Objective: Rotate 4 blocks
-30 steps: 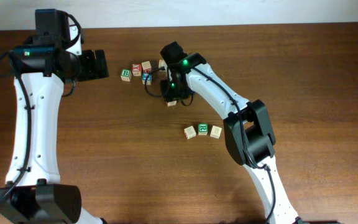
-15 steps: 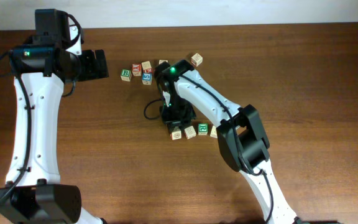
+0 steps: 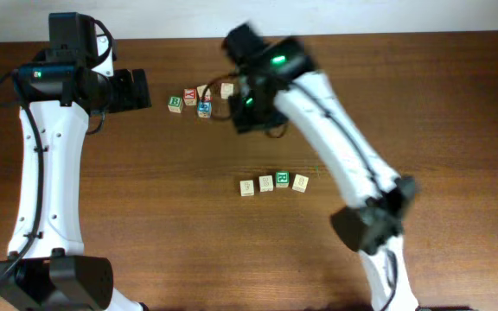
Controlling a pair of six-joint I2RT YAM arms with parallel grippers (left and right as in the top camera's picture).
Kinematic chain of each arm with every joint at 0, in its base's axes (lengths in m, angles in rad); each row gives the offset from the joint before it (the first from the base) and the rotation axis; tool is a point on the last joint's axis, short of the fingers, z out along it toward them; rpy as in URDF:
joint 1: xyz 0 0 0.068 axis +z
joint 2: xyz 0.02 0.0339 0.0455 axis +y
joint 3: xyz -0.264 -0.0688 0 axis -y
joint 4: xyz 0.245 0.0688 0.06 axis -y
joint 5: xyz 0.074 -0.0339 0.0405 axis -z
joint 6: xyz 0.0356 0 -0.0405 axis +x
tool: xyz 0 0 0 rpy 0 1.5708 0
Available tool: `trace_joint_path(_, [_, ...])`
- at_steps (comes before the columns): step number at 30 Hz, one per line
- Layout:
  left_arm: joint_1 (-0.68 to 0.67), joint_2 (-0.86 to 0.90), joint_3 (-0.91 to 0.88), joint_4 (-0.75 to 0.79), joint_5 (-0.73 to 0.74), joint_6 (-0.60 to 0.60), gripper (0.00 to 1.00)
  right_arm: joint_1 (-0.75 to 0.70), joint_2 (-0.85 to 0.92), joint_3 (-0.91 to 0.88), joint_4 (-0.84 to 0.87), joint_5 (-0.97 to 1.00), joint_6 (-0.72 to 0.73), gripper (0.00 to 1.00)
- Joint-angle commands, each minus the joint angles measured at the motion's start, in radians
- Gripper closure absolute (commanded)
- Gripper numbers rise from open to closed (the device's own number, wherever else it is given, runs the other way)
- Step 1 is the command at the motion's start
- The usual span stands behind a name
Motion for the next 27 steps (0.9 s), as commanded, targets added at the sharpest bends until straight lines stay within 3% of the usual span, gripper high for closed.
trace_joint_path(1, [0.005, -0.004, 0.018, 0.002, -0.007, -0.009, 0.01, -0.085, -0.104, 0.026, -0.095, 0.029, 0.007, 0.67])
trace_joint_path(4, [0.005, -0.004, 0.018, 0.002, -0.007, -0.009, 0.01, -0.141, -0.094, -0.089, -0.087, 0.029, -0.008, 0.83])
trace_joint_path(6, [0.005, -0.004, 0.018, 0.002, -0.007, -0.009, 0.01, -0.153, -0.091, -0.219, -0.024, 0.066, -0.007, 0.86])
trace_joint_path(11, [0.005, -0.004, 0.018, 0.002, -0.007, -0.009, 0.01, -0.179, -0.091, -0.710, 0.344, 0.072, -0.032, 0.93])
trace_joint_path(15, [0.005, -0.004, 0.018, 0.002, -0.007, -0.009, 0.01, -0.178, -0.091, -0.883, 0.522, 0.042, -0.142, 0.96])
trace_joint_path(18, [0.005, -0.004, 0.018, 0.002, -0.007, -0.009, 0.01, -0.178, -0.091, -0.952, 0.611, -0.031, -0.223, 0.96])
trace_joint_path(27, [0.005, -0.004, 0.018, 0.002, -0.007, -0.009, 0.01, -0.178, -0.091, -0.953, 0.547, -0.098, -0.272, 0.96])
